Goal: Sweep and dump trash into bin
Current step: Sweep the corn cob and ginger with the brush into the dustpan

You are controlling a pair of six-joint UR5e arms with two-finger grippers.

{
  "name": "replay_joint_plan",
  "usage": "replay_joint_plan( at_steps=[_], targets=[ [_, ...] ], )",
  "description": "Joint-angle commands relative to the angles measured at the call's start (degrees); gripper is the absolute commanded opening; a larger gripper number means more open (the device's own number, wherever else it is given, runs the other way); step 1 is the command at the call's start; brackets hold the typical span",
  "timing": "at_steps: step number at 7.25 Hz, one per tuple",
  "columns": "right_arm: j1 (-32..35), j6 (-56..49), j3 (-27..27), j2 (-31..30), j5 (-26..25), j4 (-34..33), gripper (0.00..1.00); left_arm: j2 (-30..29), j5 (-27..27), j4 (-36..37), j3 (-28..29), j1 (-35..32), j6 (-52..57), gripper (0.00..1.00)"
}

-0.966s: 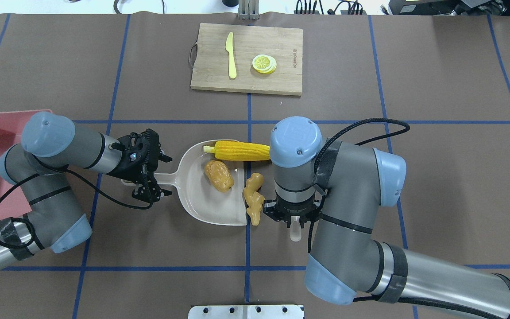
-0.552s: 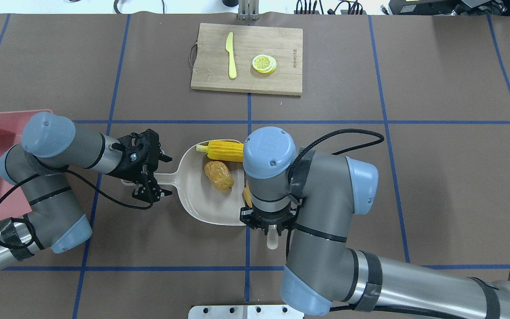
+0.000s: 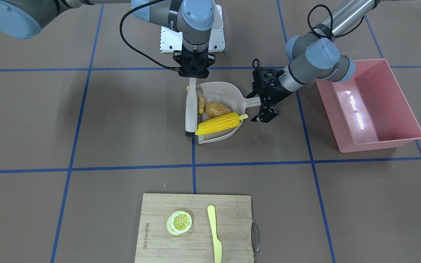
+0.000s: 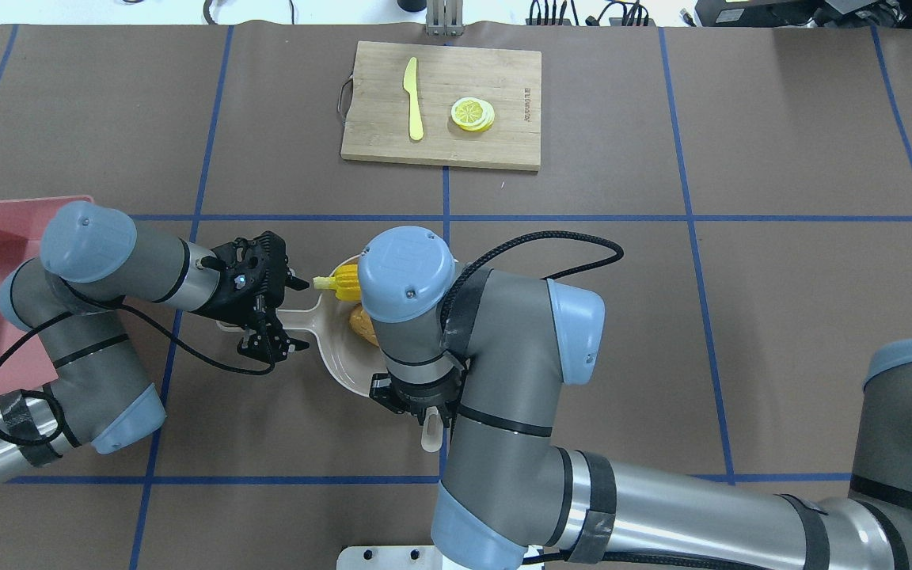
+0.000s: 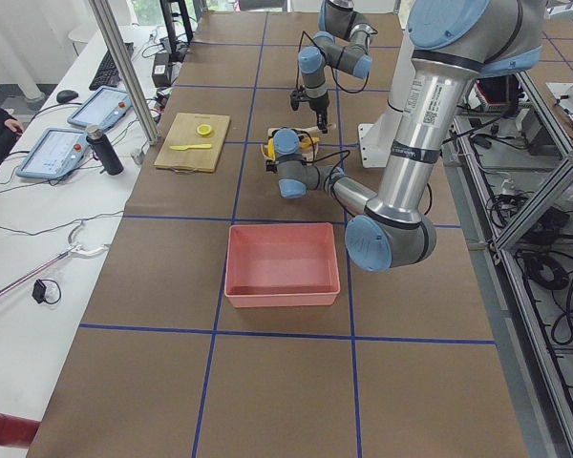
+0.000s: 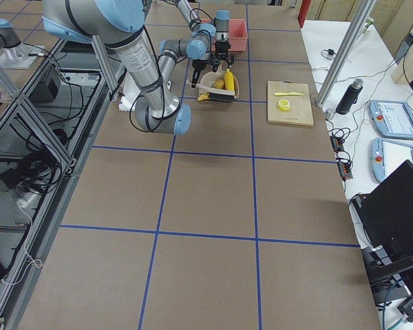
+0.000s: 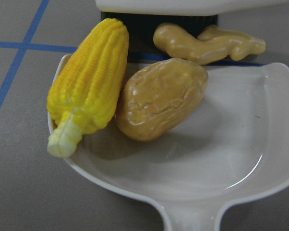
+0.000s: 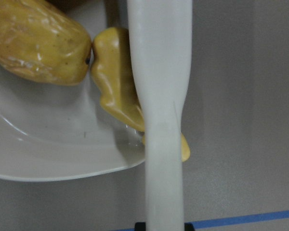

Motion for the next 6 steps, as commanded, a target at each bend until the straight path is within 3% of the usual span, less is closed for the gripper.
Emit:
replay_joint_plan(
  at_steps=[1, 4, 6],
  targets=[
    [-0.5, 0.3, -1.8, 2.3, 0.0, -0.1, 0.0, 0.0, 0.0, 0.1, 0.0, 0.1, -0.1, 0.93],
    [1.4, -0.9, 0.1, 2.2, 1.1, -4.0, 0.0, -0.1, 0.4, 0.2, 0.0, 0.2, -0.1, 0.93],
    [2.8, -4.7, 7.2, 0.4, 1.2, -13.1, 0.0, -0.1, 0.8, 0.2, 0.0, 0.4, -0.2, 0.93]
  ],
)
